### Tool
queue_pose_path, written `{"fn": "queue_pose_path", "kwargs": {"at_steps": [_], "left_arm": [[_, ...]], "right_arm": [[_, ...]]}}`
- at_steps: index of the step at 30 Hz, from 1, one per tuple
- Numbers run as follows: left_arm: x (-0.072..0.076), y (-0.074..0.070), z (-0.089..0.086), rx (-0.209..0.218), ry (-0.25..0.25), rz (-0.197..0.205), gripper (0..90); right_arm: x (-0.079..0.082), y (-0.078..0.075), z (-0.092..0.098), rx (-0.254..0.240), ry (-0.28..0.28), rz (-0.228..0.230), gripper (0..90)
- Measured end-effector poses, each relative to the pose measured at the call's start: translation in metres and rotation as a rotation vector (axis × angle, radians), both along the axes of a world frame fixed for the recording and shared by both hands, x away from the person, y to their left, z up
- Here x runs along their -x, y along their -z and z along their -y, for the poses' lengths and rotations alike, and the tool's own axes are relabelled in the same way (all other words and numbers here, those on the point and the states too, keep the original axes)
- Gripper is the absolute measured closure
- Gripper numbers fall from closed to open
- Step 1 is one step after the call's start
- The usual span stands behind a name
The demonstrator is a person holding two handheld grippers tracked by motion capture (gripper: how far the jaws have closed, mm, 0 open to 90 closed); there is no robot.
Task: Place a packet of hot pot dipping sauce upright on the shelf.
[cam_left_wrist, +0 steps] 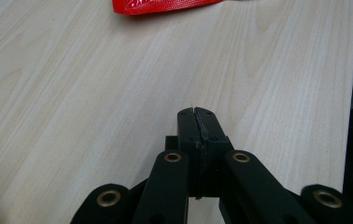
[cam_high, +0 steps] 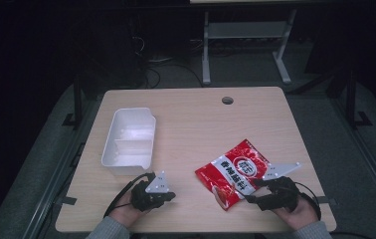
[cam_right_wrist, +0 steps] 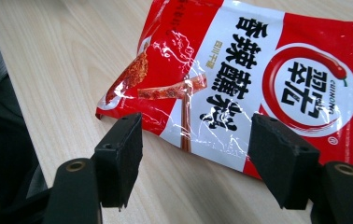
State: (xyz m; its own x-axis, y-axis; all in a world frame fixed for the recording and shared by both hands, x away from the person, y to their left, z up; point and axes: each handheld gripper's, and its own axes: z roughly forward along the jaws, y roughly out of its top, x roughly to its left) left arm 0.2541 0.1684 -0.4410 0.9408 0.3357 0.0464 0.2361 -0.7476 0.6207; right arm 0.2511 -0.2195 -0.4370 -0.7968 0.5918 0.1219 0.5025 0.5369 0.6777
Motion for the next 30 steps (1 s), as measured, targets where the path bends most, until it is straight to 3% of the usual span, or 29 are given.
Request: {"fn": "queue_pose_path", "kwargs": {"at_steps": [7, 15, 26, 30], "left_arm": [[-0.002, -0.002, 0.006, 0.014, -0.006, -0.013, 89.9], [-0.010, -0.007, 0.026, 0.012, 0.006, -0.027, 90.0], [-0.030, -0.016, 0.077, -0.012, 0.032, -0.044, 90.0], [-0.037, -0.016, 0.086, -0.016, 0.026, -0.050, 90.0]], "right_arm": [[0.001, -0.003, 0.004, -0.016, 0.015, 0.005, 34.0], [-0.002, -0.007, 0.013, -0.024, 0.043, 0.016, 33.9], [-0.015, -0.011, 0.033, -0.017, 0.133, 0.014, 33.9], [-0.023, -0.018, 0.040, -0.026, 0.172, 0.031, 34.8]]}}
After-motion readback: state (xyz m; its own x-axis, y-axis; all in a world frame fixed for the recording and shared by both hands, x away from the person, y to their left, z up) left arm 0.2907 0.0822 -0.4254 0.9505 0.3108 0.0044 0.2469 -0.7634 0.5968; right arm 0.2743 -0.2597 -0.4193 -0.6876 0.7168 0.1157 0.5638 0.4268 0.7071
